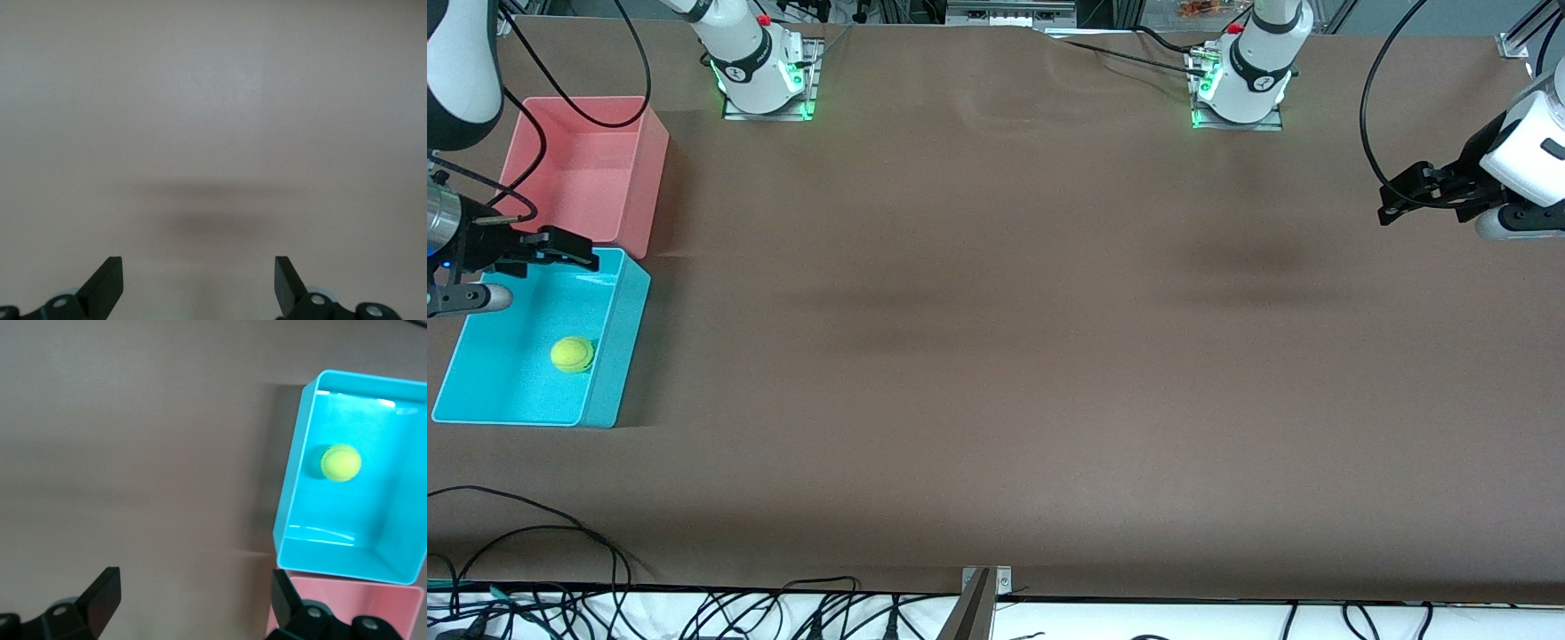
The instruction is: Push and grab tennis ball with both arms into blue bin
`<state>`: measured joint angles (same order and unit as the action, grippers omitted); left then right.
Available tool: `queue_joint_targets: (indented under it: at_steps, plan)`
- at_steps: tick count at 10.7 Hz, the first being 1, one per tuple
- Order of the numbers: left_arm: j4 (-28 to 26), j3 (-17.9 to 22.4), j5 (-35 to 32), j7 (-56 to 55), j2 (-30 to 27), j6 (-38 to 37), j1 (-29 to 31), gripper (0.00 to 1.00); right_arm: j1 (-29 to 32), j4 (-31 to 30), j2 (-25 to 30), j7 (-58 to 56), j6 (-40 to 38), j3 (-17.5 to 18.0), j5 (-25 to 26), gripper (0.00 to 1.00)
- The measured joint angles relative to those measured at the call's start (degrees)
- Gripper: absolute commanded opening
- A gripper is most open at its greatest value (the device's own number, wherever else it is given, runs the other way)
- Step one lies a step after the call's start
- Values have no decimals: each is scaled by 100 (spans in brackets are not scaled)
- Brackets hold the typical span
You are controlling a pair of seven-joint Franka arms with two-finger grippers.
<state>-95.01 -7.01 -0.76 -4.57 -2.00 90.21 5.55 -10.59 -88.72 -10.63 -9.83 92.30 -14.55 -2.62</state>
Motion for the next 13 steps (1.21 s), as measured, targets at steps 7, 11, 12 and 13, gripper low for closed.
queue_joint_targets:
  at_steps: [7,11,12,13]
  plan:
    - [0,0,0,0,0,3,0,100,-251,-1243,959,517,410,-75,60,100]
    - [0,1,0,0,0,5,0,100,81,-1537,1082,148,957,20,59,100]
    - [0,1,0,0,0,5,1,100,289,-1550,1082,166,994,248,59,100]
    - [0,1,0,0,0,5,0,100,620,-1550,1086,220,1016,604,59,100]
